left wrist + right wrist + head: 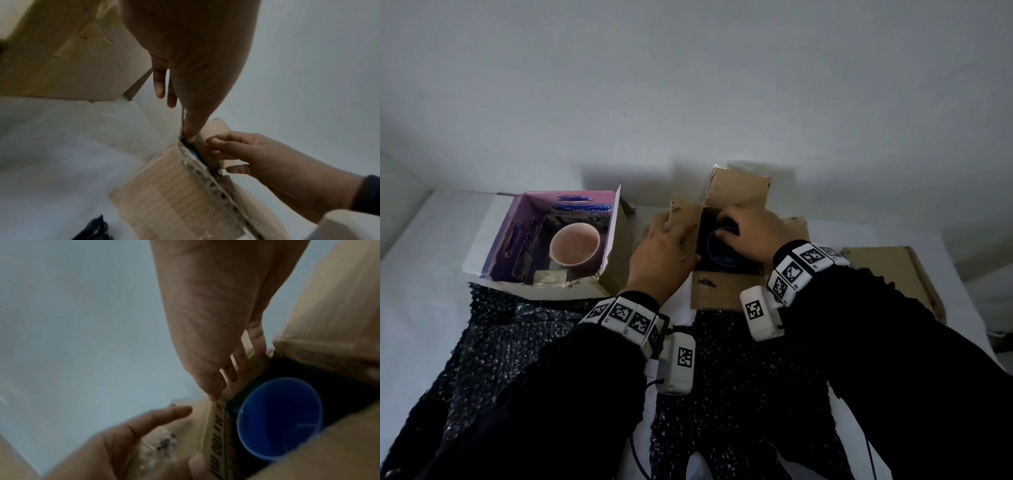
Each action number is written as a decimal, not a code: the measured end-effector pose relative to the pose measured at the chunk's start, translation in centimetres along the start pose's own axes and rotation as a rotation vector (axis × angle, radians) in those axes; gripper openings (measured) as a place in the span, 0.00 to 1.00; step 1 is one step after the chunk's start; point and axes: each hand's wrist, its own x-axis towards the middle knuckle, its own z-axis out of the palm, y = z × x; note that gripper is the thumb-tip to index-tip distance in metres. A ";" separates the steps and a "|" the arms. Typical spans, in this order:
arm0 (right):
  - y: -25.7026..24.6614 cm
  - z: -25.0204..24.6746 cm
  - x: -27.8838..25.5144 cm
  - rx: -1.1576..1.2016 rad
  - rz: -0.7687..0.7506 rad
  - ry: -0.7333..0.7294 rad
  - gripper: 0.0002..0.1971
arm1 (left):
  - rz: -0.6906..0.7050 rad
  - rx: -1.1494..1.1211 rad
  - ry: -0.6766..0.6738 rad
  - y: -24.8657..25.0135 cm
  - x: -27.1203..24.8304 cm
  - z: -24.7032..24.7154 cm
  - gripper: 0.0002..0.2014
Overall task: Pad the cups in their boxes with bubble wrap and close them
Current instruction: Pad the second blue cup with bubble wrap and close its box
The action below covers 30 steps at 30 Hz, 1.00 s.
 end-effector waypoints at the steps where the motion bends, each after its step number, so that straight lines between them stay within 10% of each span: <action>1: -0.1 -0.6 -1.1 0.055 0.014 0.057 0.16 | 0.030 0.045 0.047 0.3 -0.4 -0.1 0.24; 10: -0.6 0.1 -13.3 0.793 0.218 0.382 0.05 | 0.264 -0.089 0.435 2.7 -7.6 1.8 0.07; 16: -0.4 6.2 -20.9 0.860 0.343 0.365 0.01 | 0.275 -0.286 0.001 1.3 -13.6 5.4 0.07; 21: 0.2 11.2 -25.2 0.435 0.410 0.042 0.26 | 0.151 0.220 -0.549 -0.1 -17.1 7.3 0.45; 23: 0.3 12.6 -26.2 0.308 0.425 -0.085 0.32 | 0.165 0.252 -0.524 -0.3 -17.8 7.7 0.42; 30: 0.0 12.7 -26.8 0.437 0.388 0.150 0.05 | 0.233 0.102 -0.338 -0.3 -18.3 7.6 0.13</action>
